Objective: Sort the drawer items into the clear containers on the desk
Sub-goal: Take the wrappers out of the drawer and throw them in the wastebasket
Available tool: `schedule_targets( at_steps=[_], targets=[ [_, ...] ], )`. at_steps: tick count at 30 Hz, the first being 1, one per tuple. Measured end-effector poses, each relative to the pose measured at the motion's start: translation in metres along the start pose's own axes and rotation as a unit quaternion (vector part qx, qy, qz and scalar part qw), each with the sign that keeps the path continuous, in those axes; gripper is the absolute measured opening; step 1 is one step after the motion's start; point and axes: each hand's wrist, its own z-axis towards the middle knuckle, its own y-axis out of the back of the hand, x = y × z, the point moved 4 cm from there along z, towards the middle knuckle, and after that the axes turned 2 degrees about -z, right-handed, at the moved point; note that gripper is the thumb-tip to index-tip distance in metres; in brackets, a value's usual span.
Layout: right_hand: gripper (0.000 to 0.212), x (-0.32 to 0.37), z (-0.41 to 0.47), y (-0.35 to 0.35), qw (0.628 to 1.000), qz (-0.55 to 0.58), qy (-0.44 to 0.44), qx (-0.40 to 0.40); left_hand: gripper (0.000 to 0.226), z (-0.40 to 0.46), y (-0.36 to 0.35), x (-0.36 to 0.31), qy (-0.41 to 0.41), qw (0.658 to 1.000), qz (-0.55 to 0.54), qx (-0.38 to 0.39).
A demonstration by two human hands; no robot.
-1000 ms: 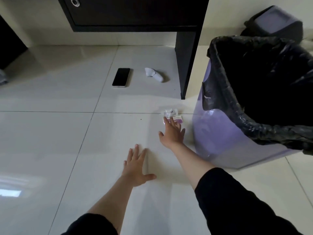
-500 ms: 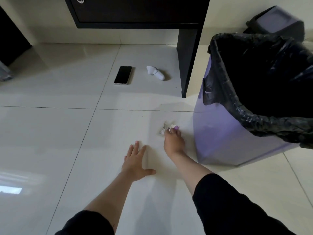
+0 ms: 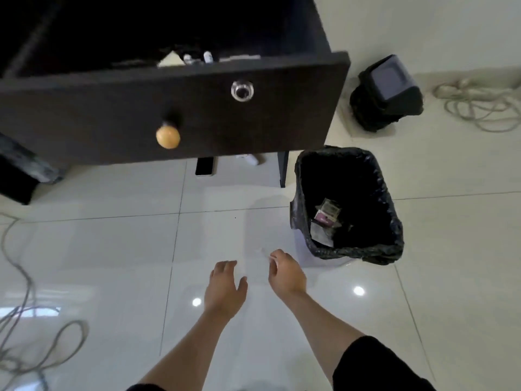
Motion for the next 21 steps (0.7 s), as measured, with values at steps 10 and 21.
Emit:
schedule_targets(
  at_steps=[10, 21],
  targets=[
    [0.014, 0.088, -0.140, 0.216, 0.982, 0.093, -0.162, -0.007, 0.059, -0.148, 0.224, -0.134, 0.002, 0.996, -0.058, -0.071],
    [0.019, 0.104, -0.102, 0.328, 0.964, 0.092, -0.238, -0.077, 0.074, -0.091, 0.316, -0.214, 0.005, 0.992, 0.034, -0.121]
  ],
)
